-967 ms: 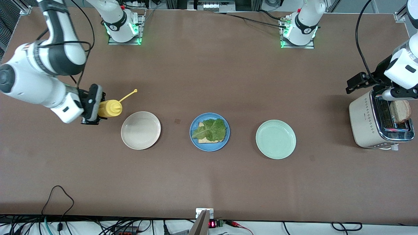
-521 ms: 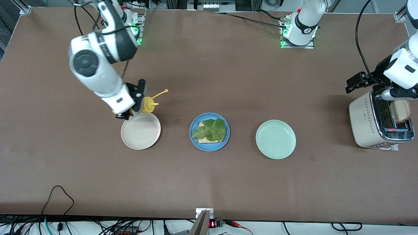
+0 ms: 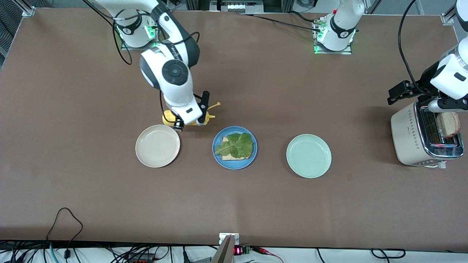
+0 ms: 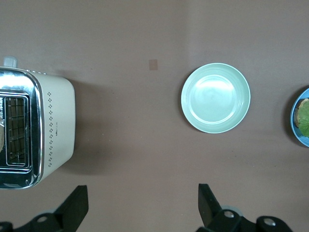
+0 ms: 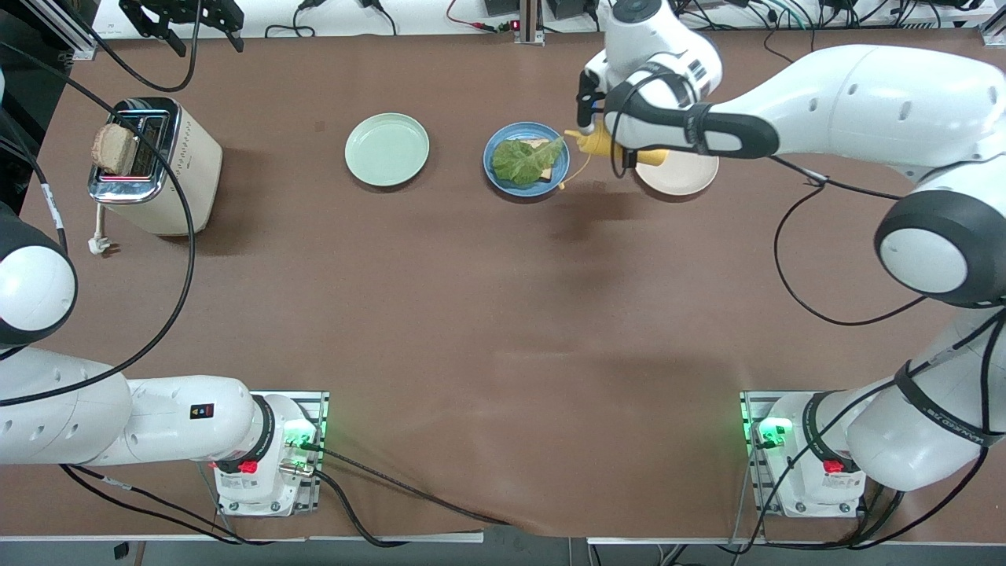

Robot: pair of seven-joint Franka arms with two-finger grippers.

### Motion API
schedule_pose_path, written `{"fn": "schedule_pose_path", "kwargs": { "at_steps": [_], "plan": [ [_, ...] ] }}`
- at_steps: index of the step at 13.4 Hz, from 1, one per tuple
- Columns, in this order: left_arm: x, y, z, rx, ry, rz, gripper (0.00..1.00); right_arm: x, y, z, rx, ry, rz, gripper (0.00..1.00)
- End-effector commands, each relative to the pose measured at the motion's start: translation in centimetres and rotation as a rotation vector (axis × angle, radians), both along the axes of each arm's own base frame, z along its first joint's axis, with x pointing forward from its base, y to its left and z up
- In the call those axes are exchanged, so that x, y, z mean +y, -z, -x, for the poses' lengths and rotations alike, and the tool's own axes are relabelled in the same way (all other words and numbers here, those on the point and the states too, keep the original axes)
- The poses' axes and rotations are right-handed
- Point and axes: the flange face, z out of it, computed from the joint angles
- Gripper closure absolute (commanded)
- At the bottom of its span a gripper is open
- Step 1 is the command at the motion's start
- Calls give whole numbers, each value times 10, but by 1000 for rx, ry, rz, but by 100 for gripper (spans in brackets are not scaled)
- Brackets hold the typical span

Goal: Make sandwich in blue plate with both arms

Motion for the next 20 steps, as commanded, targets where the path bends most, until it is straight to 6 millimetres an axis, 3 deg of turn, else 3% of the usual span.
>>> {"fn": "schedule_pose_path", "kwargs": {
  "at_steps": [1,6,8,9,12,14,17,20],
  "plan": [
    [1,-5,4,-13,-8,1,0,6,7,-7,-19,26,34,100],
    [1,-8,2,-19,-8,2,0,1,14,-10,-7,35,47,100],
    [1,-8,2,-19,-8,2,0,-11,8,-17,-8,52,37,100],
    [1,-8,2,-17,-9,2,0,-40,-8,-31,-18,86,25,100],
    [-1,-4,0,-11,-22,-8,0,-83,-53,-30,33,72,-21,100],
    [0,8,-5,22,-11,-16,0,-128,-77,-32,76,73,-93,100],
    [0,30,-15,71,2,-5,0,-220,-106,-35,109,30,-231,100],
    [7,37,-23,80,-6,-8,0,-314,-102,-41,156,-37,-429,100]
  ]
}}
